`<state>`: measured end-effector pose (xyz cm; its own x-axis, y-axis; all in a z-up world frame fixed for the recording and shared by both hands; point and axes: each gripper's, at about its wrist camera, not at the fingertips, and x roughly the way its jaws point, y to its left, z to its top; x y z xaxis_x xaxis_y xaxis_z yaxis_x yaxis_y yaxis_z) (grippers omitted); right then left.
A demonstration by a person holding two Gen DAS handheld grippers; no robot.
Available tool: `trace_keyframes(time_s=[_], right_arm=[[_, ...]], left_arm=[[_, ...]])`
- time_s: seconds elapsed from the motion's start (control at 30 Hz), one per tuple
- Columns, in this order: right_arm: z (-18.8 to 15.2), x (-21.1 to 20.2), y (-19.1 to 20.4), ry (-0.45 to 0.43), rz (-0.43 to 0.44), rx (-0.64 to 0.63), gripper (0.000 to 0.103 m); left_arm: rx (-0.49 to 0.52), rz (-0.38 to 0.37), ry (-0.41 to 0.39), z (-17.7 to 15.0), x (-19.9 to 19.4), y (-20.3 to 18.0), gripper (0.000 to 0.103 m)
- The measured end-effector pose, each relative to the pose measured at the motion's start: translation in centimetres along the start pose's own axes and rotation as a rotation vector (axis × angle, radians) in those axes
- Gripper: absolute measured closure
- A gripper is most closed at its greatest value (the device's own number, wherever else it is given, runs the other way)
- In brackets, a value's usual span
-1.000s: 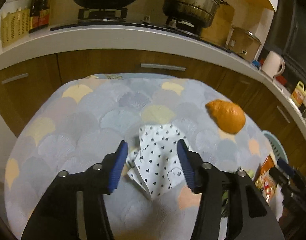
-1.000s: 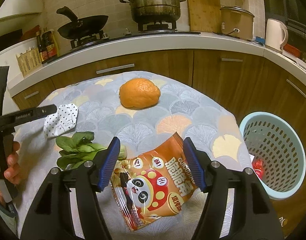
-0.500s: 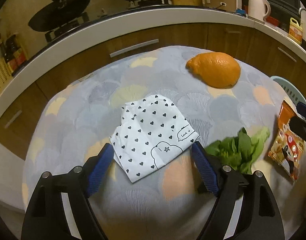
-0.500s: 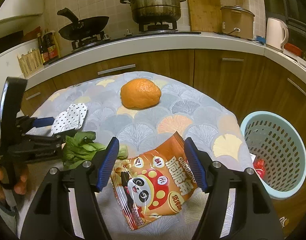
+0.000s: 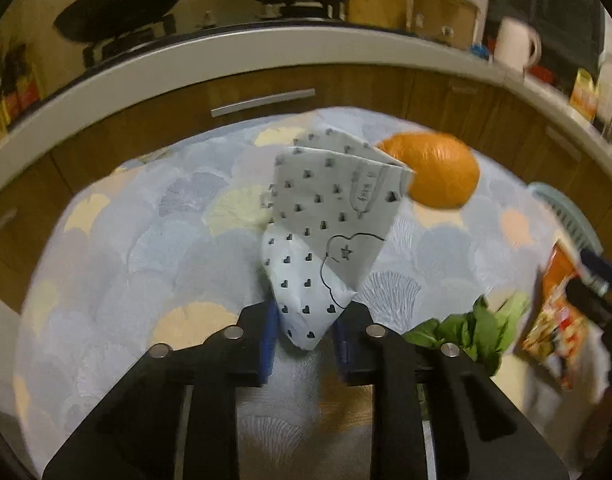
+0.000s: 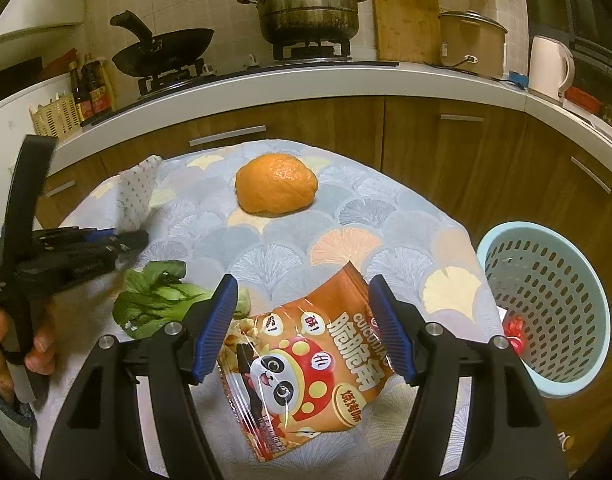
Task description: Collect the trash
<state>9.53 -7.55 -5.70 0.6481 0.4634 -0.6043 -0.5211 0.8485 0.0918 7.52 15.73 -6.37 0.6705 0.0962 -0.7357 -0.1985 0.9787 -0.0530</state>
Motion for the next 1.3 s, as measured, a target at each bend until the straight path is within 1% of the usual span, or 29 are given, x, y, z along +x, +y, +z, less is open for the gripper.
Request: trace_keyframes(time_s=[0.07, 0.1, 0.2, 0.33, 0.47, 0.6, 0.67, 0.7, 0.77, 0.87, 0.93, 1.03, 1.1, 1.2, 1.23, 1.27, 1.3], right_arm=[[0.0, 0.0, 0.1, -0.001, -0.008, -0.006, 0.039], [0.0, 0.0, 0.2, -0.004, -0.014, -0.011, 0.039], [-0.1, -0.2, 0.5, -0.012, -0.025, -0.027, 0.039], [0.0, -0.9, 0.4, -0.03, -0.005, -0.014, 0.039], [-0.1, -1.6, 0.6, -0.027, 0.004, 0.002, 0.039], [0.3, -1.6, -0.4, -0.024, -0.041, 0.037, 0.039], [0.8, -1.4, -1.5, -0.014, -0.077, 0.056, 0.039], [1.0, -1.5, -1.9, -0.016, -0.081, 0.063, 0.039], [1.8, -1.4, -3.0, -0.01, -0.06, 0.087, 0.039], [4.2, -0.1, -2.3, 0.032, -0.029, 0.041, 0.039], [5.9, 0.9, -1.1, 0.031, -0.012, 0.015, 0.039], [7.7, 3.3, 1.3, 0.057, 0.037, -0.004, 0.039], [8.4, 5.5, 2.7, 0.086, 0.033, -0.016, 0.038], [9.3, 8.4, 3.6, 0.127, 0.029, 0.004, 0.038], [9.4, 9.0, 3.6, 0.135, 0.024, 0.012, 0.036], [9.6, 9.6, 3.6, 0.142, 0.02, 0.02, 0.028], [9.7, 10.2, 3.6, 0.148, 0.02, 0.026, 0.023]], left_arm=[[-0.045, -0.034, -0.032, 0.0, -0.6, 0.8, 0.091], [-0.066, -0.056, -0.049, 0.0, -1.0, 1.3, 0.098], [-0.112, -0.089, -0.095, -0.1, -1.9, 2.1, 0.099], [-0.164, -0.128, -0.151, 0.0, -3.2, 2.8, 0.099], [-0.19, -0.134, -0.194, 0.0, -4.1, 3.0, 0.099], [-0.214, -0.147, -0.203, 0.1, -4.3, 3.3, 0.099], [-0.214, -0.142, -0.204, 0.1, -4.3, 3.5, 0.099], [-0.21, -0.134, -0.206, 0.1, -4.3, 3.4, 0.099], [-0.208, -0.133, -0.208, 0.2, -4.4, 3.4, 0.099], [-0.212, -0.144, -0.203, 0.1, -4.3, 3.1, 0.099], [-0.207, -0.137, -0.206, 0.0, -4.3, 3.1, 0.099], [-0.204, -0.133, -0.204, 0.0, -4.2, 3.2, 0.099], [-0.206, -0.135, -0.194, 0.1, -3.9, 3.2, 0.099], [-0.203, -0.136, -0.181, 0.1, -3.5, 3.2, 0.099], [-0.204, -0.137, -0.179, 0.1, -3.5, 3.3, 0.099], [-0.205, -0.139, -0.179, 0.1, -3.5, 3.3, 0.099], [-0.207, -0.142, -0.181, 0.1, -3.5, 3.4, 0.099]])
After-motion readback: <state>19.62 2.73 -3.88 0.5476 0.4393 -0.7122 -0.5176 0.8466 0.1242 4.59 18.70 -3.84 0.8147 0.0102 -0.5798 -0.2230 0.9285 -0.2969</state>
